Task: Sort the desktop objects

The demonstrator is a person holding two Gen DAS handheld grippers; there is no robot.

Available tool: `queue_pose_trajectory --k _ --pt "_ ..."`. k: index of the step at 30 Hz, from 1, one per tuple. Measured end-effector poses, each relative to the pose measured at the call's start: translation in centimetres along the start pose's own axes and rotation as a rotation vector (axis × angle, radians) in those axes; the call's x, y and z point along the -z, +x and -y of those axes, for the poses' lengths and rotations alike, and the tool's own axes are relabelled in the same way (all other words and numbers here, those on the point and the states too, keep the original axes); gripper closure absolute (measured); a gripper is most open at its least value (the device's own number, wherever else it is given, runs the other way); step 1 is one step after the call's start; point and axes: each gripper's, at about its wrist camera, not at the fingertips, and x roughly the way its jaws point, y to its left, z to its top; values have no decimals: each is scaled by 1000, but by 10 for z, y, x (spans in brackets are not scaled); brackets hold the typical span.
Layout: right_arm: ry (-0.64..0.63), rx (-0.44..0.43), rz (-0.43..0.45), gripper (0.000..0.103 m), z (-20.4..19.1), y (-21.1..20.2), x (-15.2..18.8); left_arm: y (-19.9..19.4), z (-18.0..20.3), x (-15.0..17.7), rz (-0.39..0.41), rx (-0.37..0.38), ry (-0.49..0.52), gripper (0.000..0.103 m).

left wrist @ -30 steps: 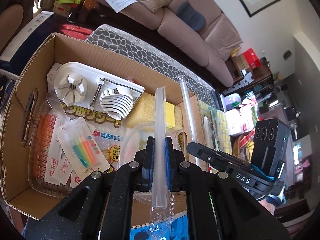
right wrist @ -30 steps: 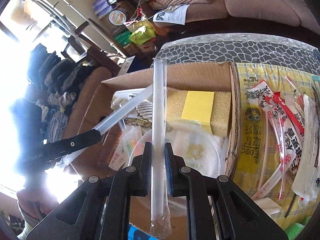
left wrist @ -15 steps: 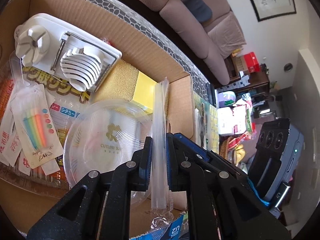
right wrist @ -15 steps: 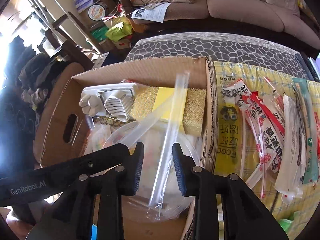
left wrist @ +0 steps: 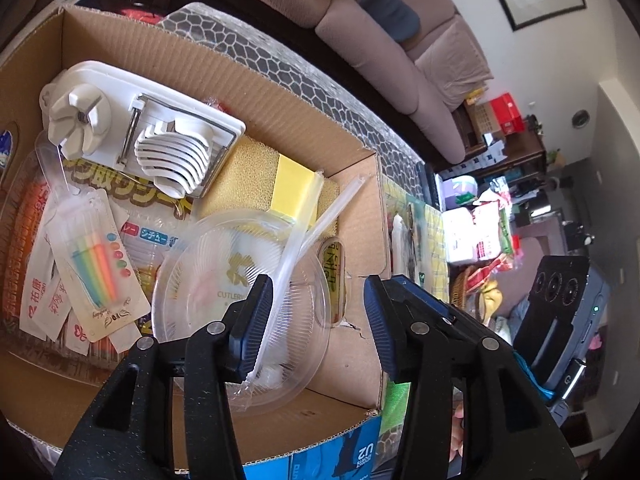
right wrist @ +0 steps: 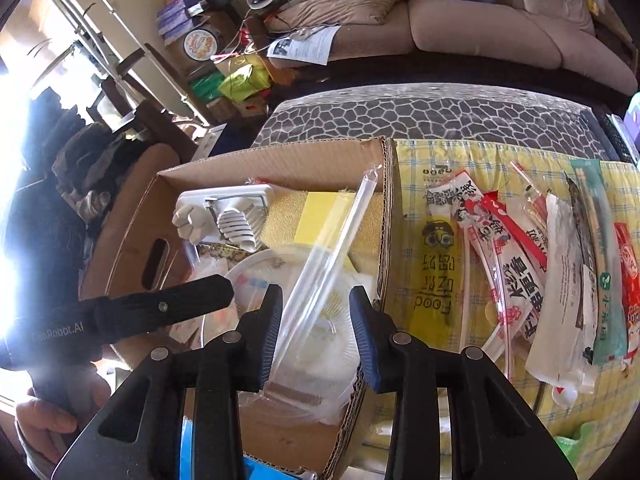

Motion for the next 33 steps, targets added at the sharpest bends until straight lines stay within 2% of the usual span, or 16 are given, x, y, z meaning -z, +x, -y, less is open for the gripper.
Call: queue_pose_trajectory --k 4,7,11,16,17,18,20,21,24,28,29,30,32,33 --pt "-2 -5 12 61 0 -8 2 -4 10 1 -32 -59 103 58" --pt "-6 -12 19 60 -1 -13 5 12 17 4 -120 -166 212 59" --pt "-19 -13 29 60 -3 -20 9 32 30 9 -154 -271 315 60" --pt "-35 -8 23 60 0 -24 13 55 33 13 -220 -305 357 63" --pt "-33 -8 25 60 3 -25 13 58 32 14 -224 -314 360 73" --pt "-29 -12 26 60 5 -26 13 60 32 14 -227 -323 369 87" --pt "-23 -18 29 60 9 -27 14 63 32 15 -228 -322 382 103" --pt "-20 -19 30 60 10 -27 14 62 32 15 -220 -317 383 103" --pt "-12 -27 32 58 15 -26 16 63 29 9 -208 -305 362 103" --pt "-2 -35 28 56 19 -23 19 66 31 4 -237 -284 353 101" --pt "-1 -37 27 56 20 -23 20 66 34 5 -235 -291 373 91" --pt "0 -38 27 56 21 -23 21 66 37 5 -228 -310 391 74" --pt "0 -38 24 56 22 -22 22 67 43 5 -215 -336 405 59" --pt "2 -39 25 56 23 -22 22 68 45 6 -212 -338 411 59"
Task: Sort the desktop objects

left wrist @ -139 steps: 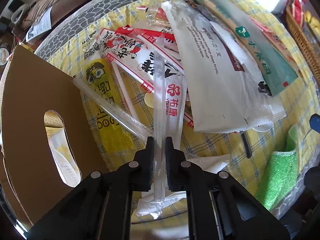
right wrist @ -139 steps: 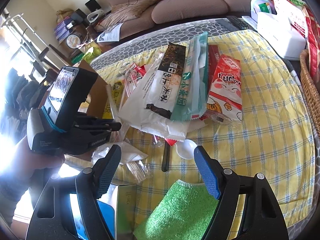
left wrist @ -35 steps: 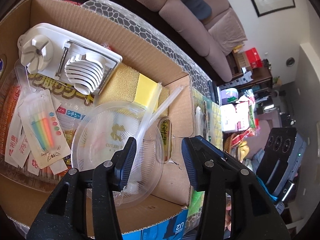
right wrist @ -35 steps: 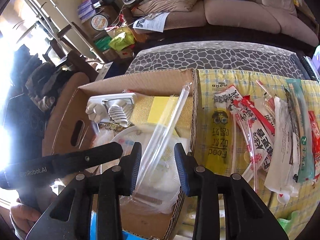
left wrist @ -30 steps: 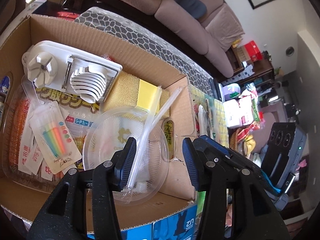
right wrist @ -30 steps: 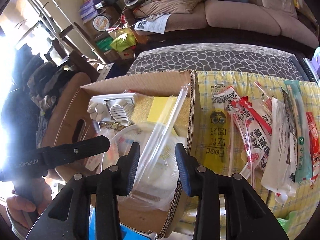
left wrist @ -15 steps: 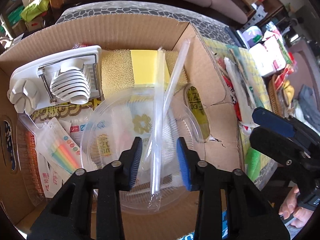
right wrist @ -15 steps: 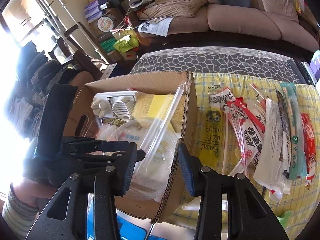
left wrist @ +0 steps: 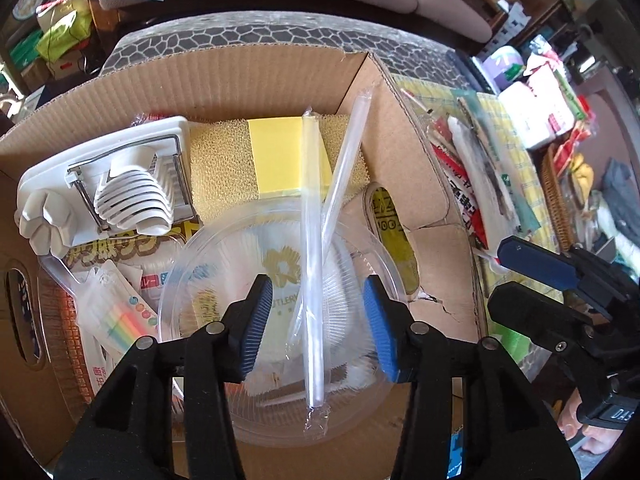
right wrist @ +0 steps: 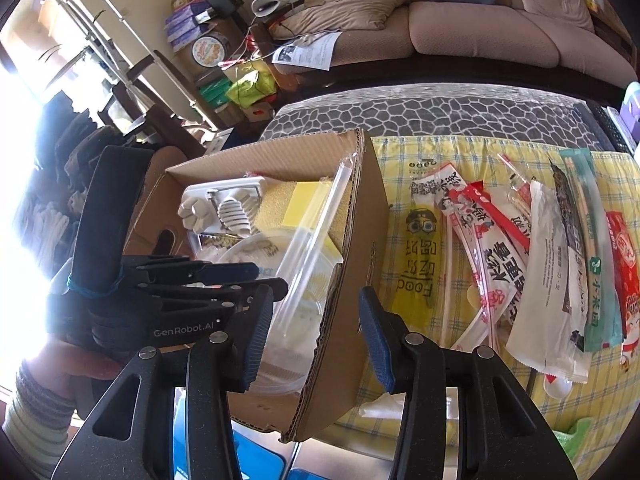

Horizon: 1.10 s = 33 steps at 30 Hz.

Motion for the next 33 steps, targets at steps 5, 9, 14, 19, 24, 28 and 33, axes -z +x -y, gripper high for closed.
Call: queue_pose_trajectory --k 5,9,14,19,24,28,33 --pt "-4 1 -1 56 0 -1 1 13 7 -2 -32 -31 20 79" --pt "-12 4 0 56 0 -2 1 16 5 -1 -24 -39 21 93" --pt "-16 1 2 56 -2 -2 1 1 -5 -3 56 -15 -9 93" --pt "-14 -3 1 56 -4 0 1 -4 -14 -15 107 12 -29 93" --pt "-11 2 -8 56 -2 3 3 10 -11 -13 72 -61 -1 90" --pt "-4 8 -4 56 1 0 4 5 -15 -7 77 -71 -10 59" --pt "7 20 13 53 8 -10 5 -20 -9 4 119 -99 18 48"
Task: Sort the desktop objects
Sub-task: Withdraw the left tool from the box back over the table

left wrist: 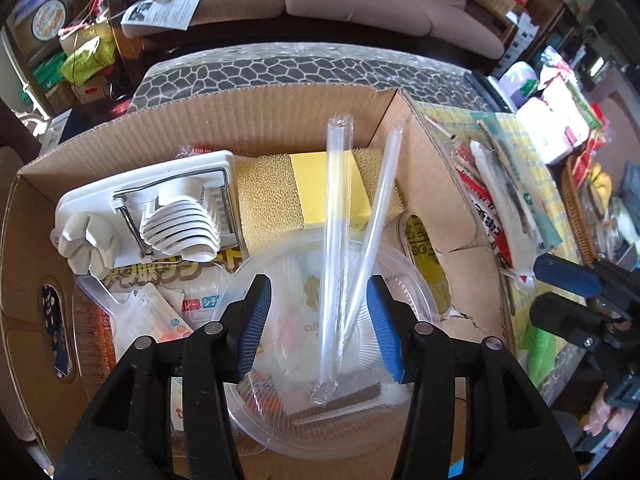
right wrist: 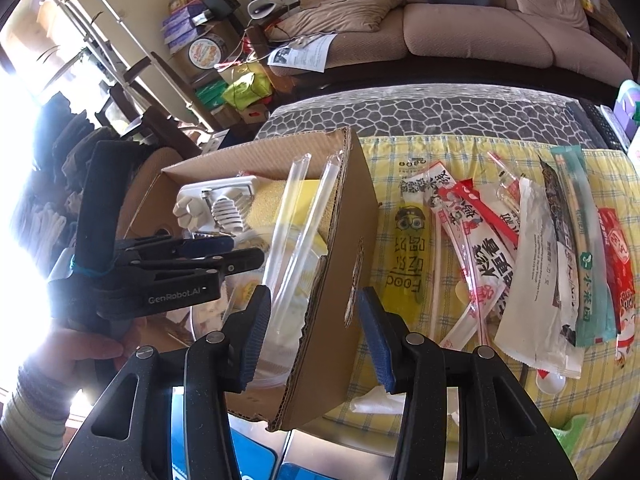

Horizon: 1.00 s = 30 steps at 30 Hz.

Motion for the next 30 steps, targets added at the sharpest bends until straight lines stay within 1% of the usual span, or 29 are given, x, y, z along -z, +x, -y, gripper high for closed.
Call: queue_pose_trajectory --k 1,2,3,4,5,6,7,9,13,17,21,26,30 --pt "7 7 6 51 4 -3 0 -6 3 2 13 10 7 43" --pt "16 13 11 42 7 -6 1 -12 7 4 25 22 13 35" --pt "25 22 15 31 12 -9 1 -17 12 6 32 35 20 26" --pt "31 32 17 26 17 -11 2 -21 17 7 37 49 27 22" --pt "33 46 20 18 21 -14 3 -25 21 8 43 64 34 14" --pt "33 65 23 14 25 -16 5 -28 26 9 46 74 36 2" --pt "30 89 27 12 29 -19 7 -31 29 10 51 76 35 0" --pt "26 122 34 0 37 -24 12 -34 37 12 57 80 39 0" --pt "44 169 33 0 58 -36 23 -39 51 17 64 84 48 0" --pt "75 207 39 0 82 -50 34 -47 68 21 84 110 51 0" --pt "107 237 49 0 107 -67 44 -51 94 21 102 128 68 0" --pt "151 259 75 0 140 -92 54 -47 132 18 104 155 102 0" --pt "180 274 86 0 166 -106 59 -33 162 15 88 169 120 0"
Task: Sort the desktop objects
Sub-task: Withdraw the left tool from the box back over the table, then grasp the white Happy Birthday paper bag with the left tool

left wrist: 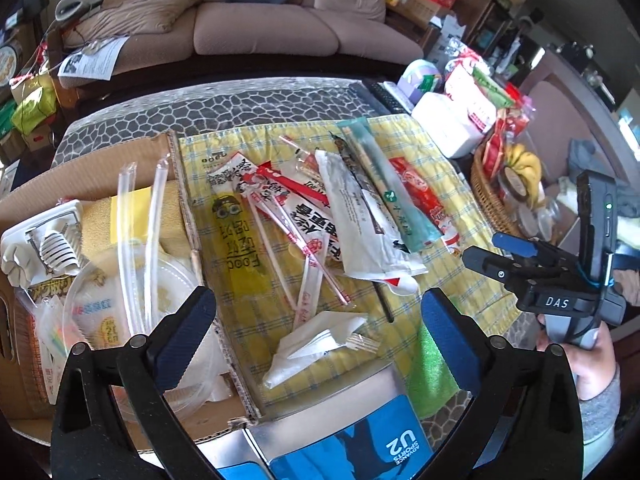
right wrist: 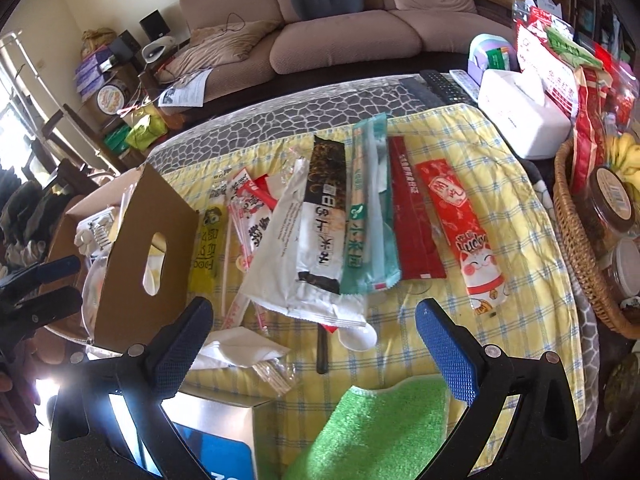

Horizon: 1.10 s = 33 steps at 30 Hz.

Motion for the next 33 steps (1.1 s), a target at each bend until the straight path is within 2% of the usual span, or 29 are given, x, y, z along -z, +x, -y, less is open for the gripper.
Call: queue_pose_trajectory --k 10,17,22,23,25,26,27,33 --pt "82 -35 -1 0 56 16 5 77 45 -13 -69 31 2 0" --pt "132 -67 -13 0 85 43 11 134 31 -20 -106 -38 -51 0" --pt "166 -94 -7 0 98 53 13 156 21 -21 -130 1 -94 0" --pt "171 -101 -5 0 99 55 13 160 20 -21 -135 12 -106 4" --pt "188 -118 0 0 102 57 12 166 16 -20 -151 47 -133 21" --pt "196 -128 1 0 103 59 12 168 14 -18 -159 55 -145 34" --pt "202 -137 3 0 103 61 11 169 12 -17 -166 66 -154 38" --pt "197 -173 -6 3 92 71 9 168 -3 -11 -154 149 -249 33"
